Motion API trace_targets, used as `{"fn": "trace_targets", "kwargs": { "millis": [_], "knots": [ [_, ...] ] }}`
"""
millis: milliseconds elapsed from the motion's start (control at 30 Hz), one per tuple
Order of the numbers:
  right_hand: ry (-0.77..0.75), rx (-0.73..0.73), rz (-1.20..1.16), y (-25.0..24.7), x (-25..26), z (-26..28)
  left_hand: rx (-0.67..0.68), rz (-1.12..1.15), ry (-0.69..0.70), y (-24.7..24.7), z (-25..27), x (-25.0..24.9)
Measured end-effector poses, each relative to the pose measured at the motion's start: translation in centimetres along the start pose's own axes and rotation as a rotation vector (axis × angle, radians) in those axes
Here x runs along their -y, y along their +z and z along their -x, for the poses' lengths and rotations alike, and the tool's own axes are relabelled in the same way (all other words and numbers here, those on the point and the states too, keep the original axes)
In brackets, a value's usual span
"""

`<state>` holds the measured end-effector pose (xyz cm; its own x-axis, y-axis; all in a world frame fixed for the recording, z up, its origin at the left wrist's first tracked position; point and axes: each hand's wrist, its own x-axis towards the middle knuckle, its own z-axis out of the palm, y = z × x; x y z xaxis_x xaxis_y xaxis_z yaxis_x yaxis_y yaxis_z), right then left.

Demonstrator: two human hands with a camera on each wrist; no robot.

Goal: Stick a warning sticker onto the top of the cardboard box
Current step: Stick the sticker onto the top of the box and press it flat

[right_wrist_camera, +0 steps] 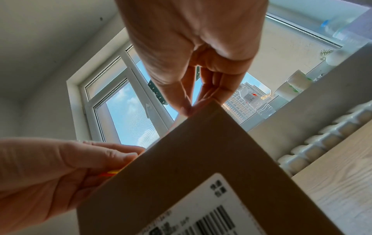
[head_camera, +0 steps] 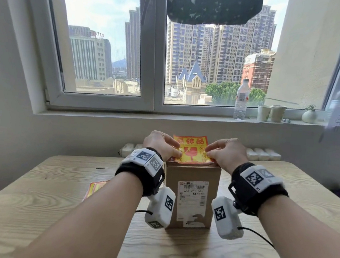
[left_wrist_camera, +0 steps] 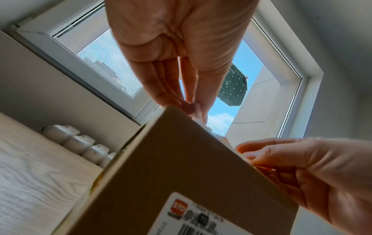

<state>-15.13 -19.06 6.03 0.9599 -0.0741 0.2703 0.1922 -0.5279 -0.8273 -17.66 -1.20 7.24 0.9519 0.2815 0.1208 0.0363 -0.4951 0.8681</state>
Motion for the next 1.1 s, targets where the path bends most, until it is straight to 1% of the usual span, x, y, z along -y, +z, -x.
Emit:
{"fn": "trace_targets", "kwargs": {
  "millis": [200, 633, 767, 867, 1000, 1100],
  "knots": [
    [-0.009, -0.035, 0.099, 0.2, 0.2, 0.1, -0.009, -0.057, -0.01, 0.4, -0.2, 0.1],
    [-0.007, -0.016, 0.172, 0.0, 0.5, 0.1, 0.002, -0.118, 0.009, 0.3, -0.4, 0.5],
    [-0.052, 0.016, 0.25, -0.1, 0.9, 0.5, 0.003, -0.21, 0.023, 0.2, -0.2, 0.4],
    [-0.079, 0.041, 0.314, 0.1, 1.0, 0.9, 0.033, -0.227, 0.007, 0.1, -0.2, 0.3],
    [-0.092, 0.041, 0.401, 0.3, 1.0, 1.1, 0.036, -0.304, 0.009, 0.0, 0.2, 0.0],
    [-0.078, 0.072, 0.41, 0.4, 0.8, 0.9, 0.023, -0.273, -0.027, -0.1, 0.0, 0.5]
  ]
}}
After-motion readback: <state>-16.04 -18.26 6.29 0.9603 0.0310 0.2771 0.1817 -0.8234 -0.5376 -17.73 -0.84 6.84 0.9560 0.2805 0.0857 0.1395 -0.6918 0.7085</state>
